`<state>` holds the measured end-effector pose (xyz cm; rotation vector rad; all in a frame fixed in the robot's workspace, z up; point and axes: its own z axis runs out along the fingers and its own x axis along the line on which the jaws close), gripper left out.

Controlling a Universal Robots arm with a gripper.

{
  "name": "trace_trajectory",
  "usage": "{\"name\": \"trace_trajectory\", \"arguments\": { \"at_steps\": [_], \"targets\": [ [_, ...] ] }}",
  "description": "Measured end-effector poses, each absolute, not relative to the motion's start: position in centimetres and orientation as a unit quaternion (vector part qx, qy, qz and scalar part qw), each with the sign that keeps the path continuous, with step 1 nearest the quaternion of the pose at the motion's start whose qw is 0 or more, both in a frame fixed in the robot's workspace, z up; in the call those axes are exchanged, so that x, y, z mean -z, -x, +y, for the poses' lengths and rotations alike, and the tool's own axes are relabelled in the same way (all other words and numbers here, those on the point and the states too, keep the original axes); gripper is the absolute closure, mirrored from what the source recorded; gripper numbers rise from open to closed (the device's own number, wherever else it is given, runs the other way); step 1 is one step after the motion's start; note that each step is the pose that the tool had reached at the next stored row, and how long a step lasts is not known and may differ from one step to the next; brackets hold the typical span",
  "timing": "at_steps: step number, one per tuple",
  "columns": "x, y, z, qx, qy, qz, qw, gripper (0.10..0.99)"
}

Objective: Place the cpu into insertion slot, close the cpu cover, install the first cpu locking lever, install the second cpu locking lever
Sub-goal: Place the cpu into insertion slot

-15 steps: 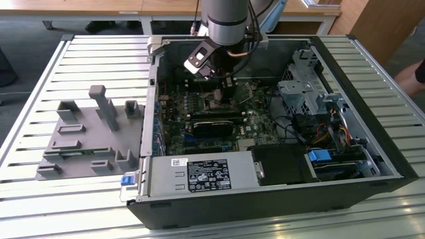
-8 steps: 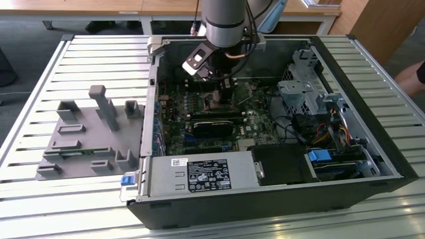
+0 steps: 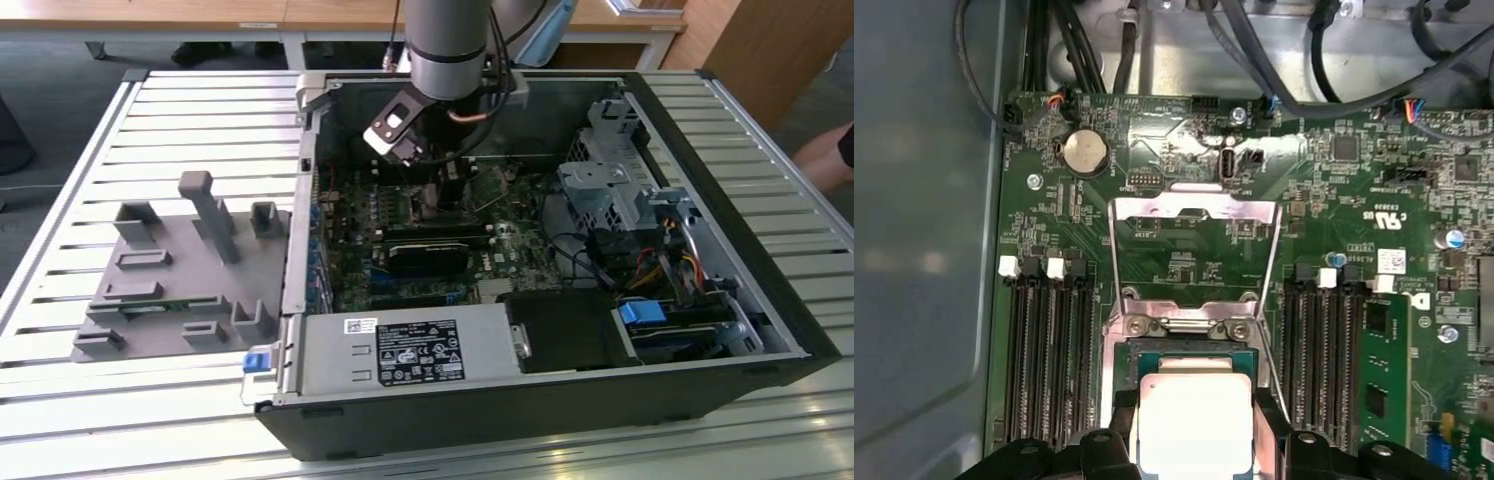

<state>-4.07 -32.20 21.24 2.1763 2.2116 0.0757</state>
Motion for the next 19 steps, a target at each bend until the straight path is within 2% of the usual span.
{"name": "trace_trajectory", "arguments": {
  "at_steps": [19],
  "targets": [
    [-19.7,4.2,-31.8,-0.022,-0.706,0.708,0.017,0.549]
  ]
}}
